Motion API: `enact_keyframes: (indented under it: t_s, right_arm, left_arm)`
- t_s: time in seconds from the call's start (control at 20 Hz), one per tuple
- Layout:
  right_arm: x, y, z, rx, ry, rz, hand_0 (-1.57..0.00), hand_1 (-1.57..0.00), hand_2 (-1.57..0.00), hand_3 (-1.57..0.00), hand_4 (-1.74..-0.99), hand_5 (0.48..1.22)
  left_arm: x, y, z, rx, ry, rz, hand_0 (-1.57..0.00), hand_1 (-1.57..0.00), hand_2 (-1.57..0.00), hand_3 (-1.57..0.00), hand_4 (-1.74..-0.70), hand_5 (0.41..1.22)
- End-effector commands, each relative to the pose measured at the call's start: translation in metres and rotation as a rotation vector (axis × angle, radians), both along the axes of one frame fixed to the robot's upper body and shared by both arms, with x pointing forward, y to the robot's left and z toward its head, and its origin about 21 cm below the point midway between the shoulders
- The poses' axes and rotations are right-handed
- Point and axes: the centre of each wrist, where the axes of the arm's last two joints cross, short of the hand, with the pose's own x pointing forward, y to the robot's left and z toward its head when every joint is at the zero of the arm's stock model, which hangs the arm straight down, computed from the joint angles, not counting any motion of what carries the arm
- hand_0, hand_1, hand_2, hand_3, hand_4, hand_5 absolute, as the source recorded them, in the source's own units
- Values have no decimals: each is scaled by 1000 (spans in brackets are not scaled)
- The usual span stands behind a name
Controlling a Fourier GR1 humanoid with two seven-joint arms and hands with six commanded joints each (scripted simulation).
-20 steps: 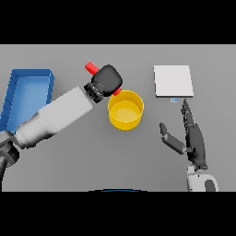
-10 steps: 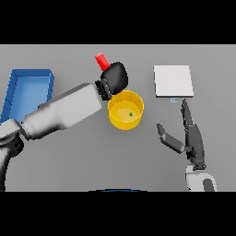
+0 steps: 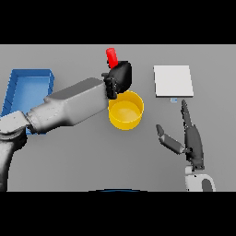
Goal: Pick up the red beaker and tilt it to pour out 1 green nut into yellow bowl. Pick up the yellow bowl and place it on the metallic measuring scale.
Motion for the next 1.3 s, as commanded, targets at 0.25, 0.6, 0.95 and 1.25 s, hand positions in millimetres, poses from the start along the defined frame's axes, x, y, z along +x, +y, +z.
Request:
enact_keyframes:
  t_s: [0.25,0.6,0.95,1.25]
  right_arm:
    - [4,1,4,3,-15,-6,1,1,1,1,-1201,592]
    - [5,0,3,63,-17,32,1,1,1,1,-1193,597]
    - [8,-1,3,66,-29,44,1,1,1,1,-1222,587]
    - [11,-6,1,39,-30,62,1,1,1,1,-1217,599]
  left_arm:
    - [29,10,78,-85,-97,26,-1571,-1571,-1399,-1509,-1676,1221]
    - [63,54,174,-445,-177,268,-1571,-1571,-1535,-1397,-1720,1221]
    - [86,181,180,-1188,-95,675,-1571,-1571,-1563,-1396,-1736,1221]
    - [66,269,133,-1628,-155,888,-1571,-1571,-1569,-1432,-1740,1221]
